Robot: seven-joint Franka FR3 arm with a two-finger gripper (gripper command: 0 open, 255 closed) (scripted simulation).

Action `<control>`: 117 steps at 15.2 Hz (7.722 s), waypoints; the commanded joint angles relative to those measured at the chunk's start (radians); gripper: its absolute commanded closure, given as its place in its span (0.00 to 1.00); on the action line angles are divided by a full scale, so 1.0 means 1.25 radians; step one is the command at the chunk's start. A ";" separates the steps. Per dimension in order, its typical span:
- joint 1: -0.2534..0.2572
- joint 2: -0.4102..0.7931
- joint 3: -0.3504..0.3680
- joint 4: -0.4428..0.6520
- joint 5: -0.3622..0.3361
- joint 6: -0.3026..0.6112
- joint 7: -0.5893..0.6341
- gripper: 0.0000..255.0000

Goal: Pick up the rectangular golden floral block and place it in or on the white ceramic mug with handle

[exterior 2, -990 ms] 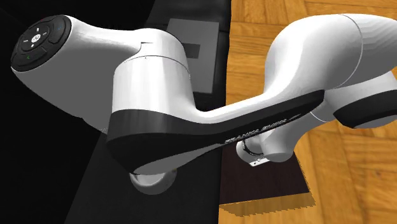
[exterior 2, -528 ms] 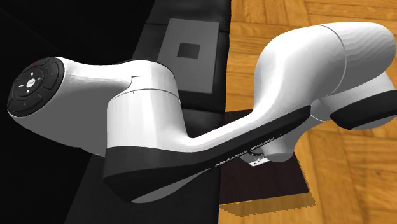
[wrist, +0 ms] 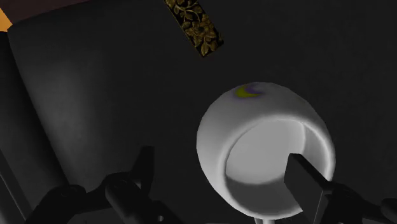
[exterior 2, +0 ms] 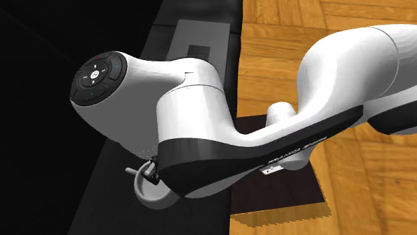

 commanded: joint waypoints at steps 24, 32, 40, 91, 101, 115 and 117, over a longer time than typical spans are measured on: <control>0.032 -0.245 -0.046 -0.267 0.068 0.015 -0.069 1.00; 0.032 -0.245 -0.046 -0.267 0.068 0.015 -0.069 0.00; 0.213 -0.331 -0.046 -0.486 0.039 0.143 -0.428 0.00; 0.211 -0.307 -0.063 -0.274 0.023 -0.044 -0.410 1.00; 0.205 -0.246 -0.072 -0.147 0.013 -0.111 -0.410 1.00; 0.170 0.181 -0.108 0.197 -0.037 -0.033 -0.470 1.00; 0.166 0.255 -0.112 0.276 -0.042 -0.039 -0.477 1.00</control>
